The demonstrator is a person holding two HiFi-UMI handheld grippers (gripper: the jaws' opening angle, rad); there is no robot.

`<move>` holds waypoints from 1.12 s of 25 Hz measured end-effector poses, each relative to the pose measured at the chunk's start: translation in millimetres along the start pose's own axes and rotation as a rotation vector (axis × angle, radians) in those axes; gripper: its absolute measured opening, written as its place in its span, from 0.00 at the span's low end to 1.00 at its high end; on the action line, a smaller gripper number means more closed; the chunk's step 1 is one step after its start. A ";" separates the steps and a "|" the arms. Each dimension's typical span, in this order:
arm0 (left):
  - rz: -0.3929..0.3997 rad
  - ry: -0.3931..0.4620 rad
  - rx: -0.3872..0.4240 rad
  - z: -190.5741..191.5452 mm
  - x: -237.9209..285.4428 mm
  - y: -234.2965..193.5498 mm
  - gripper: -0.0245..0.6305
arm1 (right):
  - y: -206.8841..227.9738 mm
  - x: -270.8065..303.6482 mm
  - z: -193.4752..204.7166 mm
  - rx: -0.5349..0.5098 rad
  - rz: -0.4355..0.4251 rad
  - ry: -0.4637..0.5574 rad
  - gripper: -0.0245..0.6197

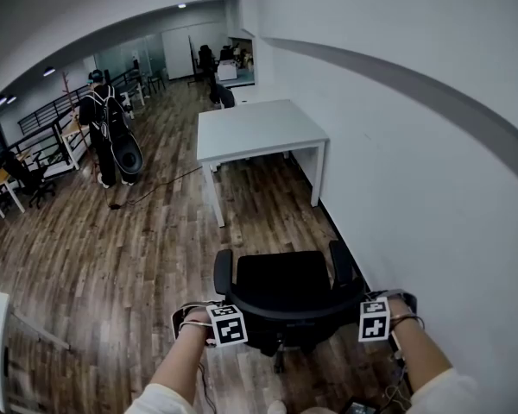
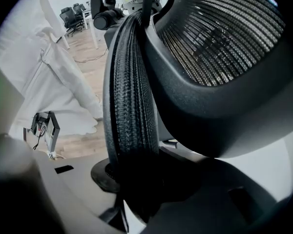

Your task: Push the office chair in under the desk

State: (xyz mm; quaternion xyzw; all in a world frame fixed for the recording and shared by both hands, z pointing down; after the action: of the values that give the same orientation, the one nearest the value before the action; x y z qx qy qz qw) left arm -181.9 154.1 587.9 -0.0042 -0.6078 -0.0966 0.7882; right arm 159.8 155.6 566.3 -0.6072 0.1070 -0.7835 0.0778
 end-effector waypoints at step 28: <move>0.006 0.014 -0.043 -40.4 24.4 -99.3 0.40 | 112.1 24.9 36.7 -0.030 -0.025 0.013 0.29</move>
State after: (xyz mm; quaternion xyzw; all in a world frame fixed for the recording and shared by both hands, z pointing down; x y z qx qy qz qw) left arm -153.0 48.0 589.7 -0.0224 -0.6002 -0.1071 0.7923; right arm 188.3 38.5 569.0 -0.6045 0.1115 -0.7866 0.0582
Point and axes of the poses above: the fingertips, and each gripper's own axes: x forward along the fingers, y to its right, z out of its underside, the point moved 7 cm from there along -x, backward along the fingers, and after that the axes turned 13 degrees about y, right-handed, at the moved point
